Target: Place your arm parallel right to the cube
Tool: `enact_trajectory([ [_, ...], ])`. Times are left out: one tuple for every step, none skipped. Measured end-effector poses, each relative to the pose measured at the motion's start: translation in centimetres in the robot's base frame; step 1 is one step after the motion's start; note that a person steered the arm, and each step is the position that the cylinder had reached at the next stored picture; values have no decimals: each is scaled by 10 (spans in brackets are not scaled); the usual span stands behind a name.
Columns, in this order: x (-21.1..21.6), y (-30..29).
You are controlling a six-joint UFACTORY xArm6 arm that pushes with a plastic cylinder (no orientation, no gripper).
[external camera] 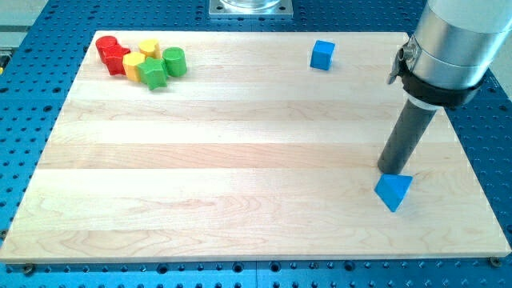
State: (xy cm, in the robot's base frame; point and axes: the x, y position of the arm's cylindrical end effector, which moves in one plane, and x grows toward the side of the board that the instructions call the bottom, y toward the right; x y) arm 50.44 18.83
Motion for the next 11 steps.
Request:
enact_trajectory([
  [0, 0],
  [-5, 0],
  [-25, 0],
  [-25, 0],
  [-26, 0],
  [-26, 0],
  [-35, 27],
  [-75, 33],
  [-135, 33],
  [-170, 32],
  [-198, 32],
])
